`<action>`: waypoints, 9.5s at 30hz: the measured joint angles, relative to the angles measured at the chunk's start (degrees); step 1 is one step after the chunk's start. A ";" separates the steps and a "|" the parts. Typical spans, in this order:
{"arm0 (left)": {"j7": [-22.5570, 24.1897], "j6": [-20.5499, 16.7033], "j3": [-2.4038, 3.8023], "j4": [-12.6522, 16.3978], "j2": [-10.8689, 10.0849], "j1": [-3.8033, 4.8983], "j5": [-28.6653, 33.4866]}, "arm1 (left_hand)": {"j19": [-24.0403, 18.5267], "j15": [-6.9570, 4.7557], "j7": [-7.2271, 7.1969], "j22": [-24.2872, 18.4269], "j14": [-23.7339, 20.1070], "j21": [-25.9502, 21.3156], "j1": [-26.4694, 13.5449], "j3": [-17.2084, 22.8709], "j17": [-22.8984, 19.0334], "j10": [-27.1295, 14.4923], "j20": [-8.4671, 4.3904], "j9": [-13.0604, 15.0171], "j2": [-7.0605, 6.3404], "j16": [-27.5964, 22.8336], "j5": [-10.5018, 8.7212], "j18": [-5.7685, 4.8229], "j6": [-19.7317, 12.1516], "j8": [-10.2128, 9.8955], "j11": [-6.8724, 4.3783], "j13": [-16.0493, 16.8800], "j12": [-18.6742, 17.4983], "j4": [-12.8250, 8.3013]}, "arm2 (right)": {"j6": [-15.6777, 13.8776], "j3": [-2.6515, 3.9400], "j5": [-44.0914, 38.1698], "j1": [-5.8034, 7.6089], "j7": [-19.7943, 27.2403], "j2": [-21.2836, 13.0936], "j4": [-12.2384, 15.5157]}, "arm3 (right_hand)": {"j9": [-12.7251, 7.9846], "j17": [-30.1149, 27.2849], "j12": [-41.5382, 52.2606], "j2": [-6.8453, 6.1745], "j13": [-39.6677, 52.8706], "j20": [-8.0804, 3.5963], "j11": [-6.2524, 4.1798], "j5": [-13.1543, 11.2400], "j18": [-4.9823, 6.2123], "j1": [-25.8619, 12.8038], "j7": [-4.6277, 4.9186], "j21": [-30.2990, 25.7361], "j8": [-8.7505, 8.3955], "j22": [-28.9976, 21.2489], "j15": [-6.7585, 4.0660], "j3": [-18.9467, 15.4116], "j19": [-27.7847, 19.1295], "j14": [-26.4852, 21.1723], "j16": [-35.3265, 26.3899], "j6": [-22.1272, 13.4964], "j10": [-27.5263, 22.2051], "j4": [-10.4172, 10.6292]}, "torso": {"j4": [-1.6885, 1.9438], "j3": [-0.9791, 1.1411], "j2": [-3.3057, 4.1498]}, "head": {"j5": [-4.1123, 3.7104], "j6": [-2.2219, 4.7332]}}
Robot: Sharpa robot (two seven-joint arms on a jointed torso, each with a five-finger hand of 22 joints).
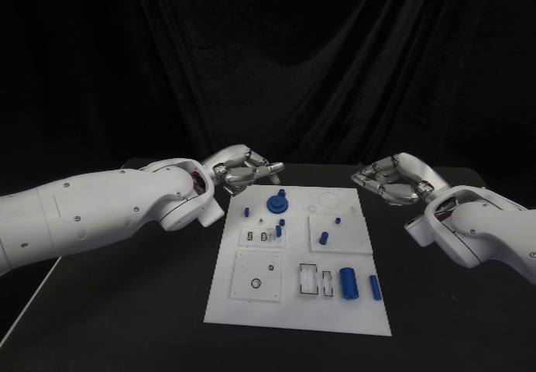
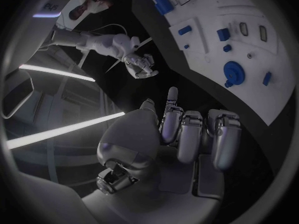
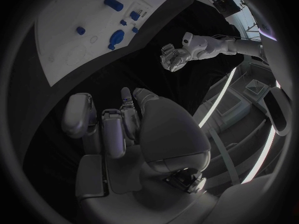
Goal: Assemble the parts on the task board
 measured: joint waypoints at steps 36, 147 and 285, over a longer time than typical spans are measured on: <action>-38.45 23.50 0.01 -7.81 15.44 0.08 -29.09 | -0.10 -3.93 -4.09 -0.02 -0.96 0.00 -9.63 2.64 -0.02 5.12 -3.37 22.95 -1.34 0.00 -9.42 0.03 4.10 6.65 -7.56 -0.61 4.00 -2.46 | -3.52 0.04 -3.87 -2.70 0.10 0.50 -3.45 | 0.31 0.00 0.76 -2.23 -0.01 -0.51 -0.30 7.45 -0.01 0.32 -0.01 1.24 -0.20 -0.01 -0.17 3.76 0.92 -0.17 0.55 0.40 1.13 -2.49 | -1.72 2.33 -4.21 | 2.12 -7.09; -37.30 21.63 -0.01 -13.42 18.21 -6.48 -29.57 | -0.10 -4.42 -4.09 -0.02 -1.05 -1.80 -13.07 11.09 -0.05 5.12 -3.77 30.39 -3.63 0.00 -0.54 0.04 6.56 -4.24 -7.95 -0.66 3.96 -5.54 | -2.65 0.03 -21.93 -2.56 -3.66 -2.04 -4.24 | 0.36 -2.85 -18.78 -3.24 -22.34 0.11 0.63 -3.33 2.22 -1.13 0.72 -17.63 -2.38 -0.02 0.20 -4.90 -4.82 -3.69 -13.32 -1.34 -18.23 0.95 | -1.66 2.40 -3.64 | 2.72 -9.10; -39.18 17.37 -0.02 -11.51 13.68 -7.24 -24.51 | -0.10 -4.62 -4.28 -0.03 -0.83 -3.86 -18.07 35.59 -0.05 4.91 -4.17 36.71 -11.45 0.00 6.71 0.04 10.06 -10.95 -8.14 -0.66 3.96 -14.39 | -1.25 0.03 -24.15 -2.61 -3.91 -1.67 -6.50 | 0.34 -3.19 -18.55 -3.01 -22.36 -0.09 0.63 -1.60 2.22 0.61 0.51 -18.13 -2.38 0.01 0.20 -4.44 -4.61 -3.69 -13.32 -1.13 -18.23 0.79 | -1.60 2.54 -3.59 | 3.62 -9.10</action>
